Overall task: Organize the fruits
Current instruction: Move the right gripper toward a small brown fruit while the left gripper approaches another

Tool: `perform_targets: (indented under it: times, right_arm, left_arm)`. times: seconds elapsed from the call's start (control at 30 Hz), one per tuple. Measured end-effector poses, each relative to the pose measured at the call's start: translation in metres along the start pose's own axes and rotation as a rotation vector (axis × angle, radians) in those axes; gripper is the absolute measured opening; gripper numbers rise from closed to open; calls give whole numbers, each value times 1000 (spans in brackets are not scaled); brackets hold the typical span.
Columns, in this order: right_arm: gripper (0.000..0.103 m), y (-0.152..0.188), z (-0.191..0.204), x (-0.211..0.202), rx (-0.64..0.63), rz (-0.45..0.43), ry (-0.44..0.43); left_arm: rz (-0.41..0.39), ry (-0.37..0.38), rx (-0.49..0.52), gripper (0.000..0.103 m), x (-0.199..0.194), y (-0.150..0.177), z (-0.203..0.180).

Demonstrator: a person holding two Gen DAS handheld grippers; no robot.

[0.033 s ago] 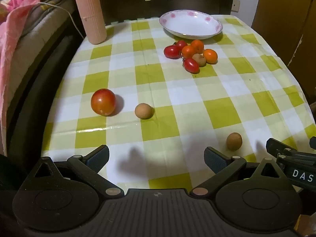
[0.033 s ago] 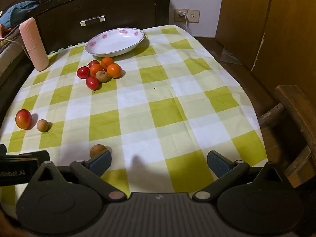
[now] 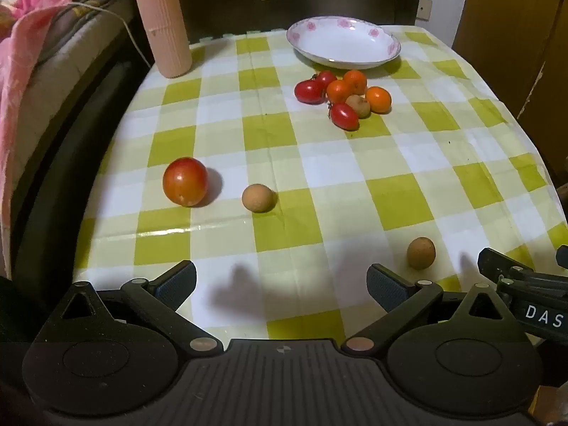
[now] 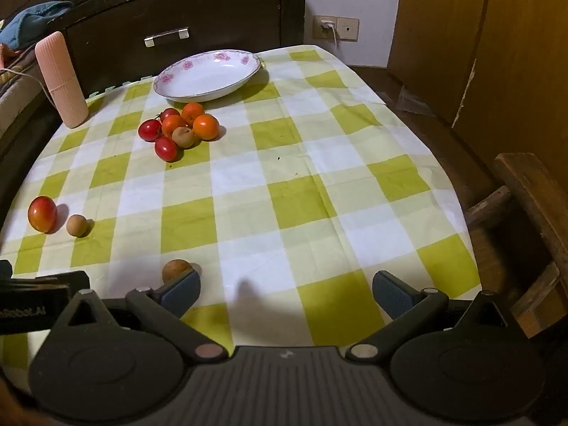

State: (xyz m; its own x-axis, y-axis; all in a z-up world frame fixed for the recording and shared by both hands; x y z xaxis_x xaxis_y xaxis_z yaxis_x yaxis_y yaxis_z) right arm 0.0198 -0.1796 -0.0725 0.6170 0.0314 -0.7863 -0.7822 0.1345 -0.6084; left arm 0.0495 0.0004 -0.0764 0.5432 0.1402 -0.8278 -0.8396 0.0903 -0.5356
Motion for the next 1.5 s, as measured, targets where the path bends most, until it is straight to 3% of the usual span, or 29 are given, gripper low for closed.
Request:
perform_targets:
  times: [0.3,1.5]
  right_arm:
    - [102,2,4,3,-1,9,-11]
    - [102,5,9,13,-16,45,-16]
  left_arm:
    - [-17,-3,14,103,7,19,-5]
    - [26,10,-4,103,8,9,-3]
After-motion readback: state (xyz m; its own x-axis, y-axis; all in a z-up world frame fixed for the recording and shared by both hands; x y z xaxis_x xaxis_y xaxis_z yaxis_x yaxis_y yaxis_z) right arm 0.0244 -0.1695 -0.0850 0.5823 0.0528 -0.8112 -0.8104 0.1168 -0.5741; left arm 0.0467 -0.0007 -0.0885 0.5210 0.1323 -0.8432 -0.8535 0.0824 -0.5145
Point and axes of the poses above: each gripper's, at about its wrist camera, not at the fingertips, and x roughly the way its jaws point, z to its left, y to its underside, the point moved 9 cm from there along x, roughly the way its jaws point, and after that the axes turned 8 degrees about -y, right-handed, at the moved point
